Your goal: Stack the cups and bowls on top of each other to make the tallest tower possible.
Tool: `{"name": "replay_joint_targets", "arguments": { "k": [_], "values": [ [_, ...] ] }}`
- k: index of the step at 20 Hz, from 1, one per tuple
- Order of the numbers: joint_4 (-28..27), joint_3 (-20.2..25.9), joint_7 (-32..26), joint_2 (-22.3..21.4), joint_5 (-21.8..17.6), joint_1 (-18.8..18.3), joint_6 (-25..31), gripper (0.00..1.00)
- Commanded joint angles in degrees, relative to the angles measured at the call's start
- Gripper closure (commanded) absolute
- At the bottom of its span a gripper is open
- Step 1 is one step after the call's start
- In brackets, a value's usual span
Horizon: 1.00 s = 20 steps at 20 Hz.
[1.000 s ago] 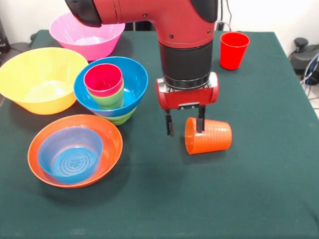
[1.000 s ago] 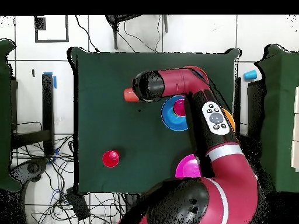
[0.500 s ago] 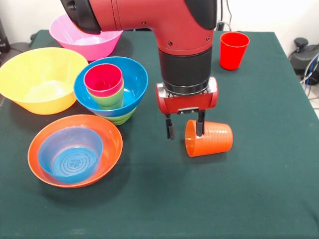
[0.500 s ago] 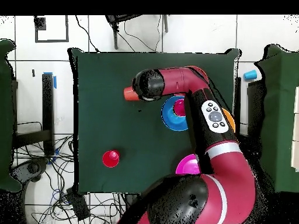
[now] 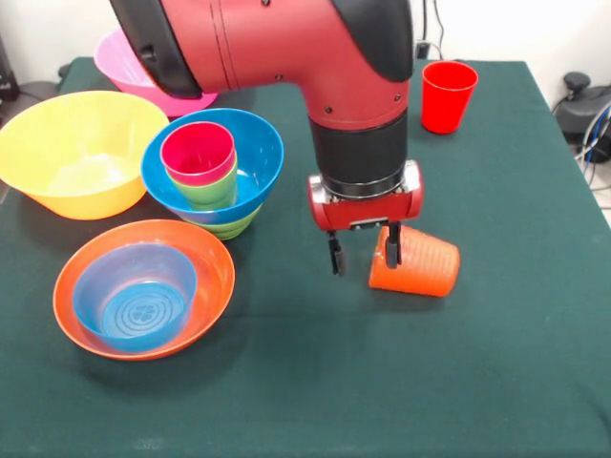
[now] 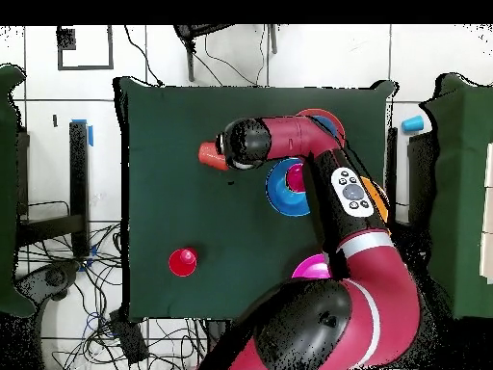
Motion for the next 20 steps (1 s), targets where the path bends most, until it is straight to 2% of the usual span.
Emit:
{"name": "replay_joint_targets", "arguments": {
  "k": [1, 14, 20],
  "values": [
    [-0.6, 2.5, -17.8, 5.6, -2.2, -1.3, 4.1, 0.0],
    [0.1, 4.7, -16.9, 7.3, -2.7, -2.8, 1.5, 0.0],
    [-0.7, 5.0, -16.5, 6.5, -2.6, -2.3, 3.3, 0.0]
  ]
}}
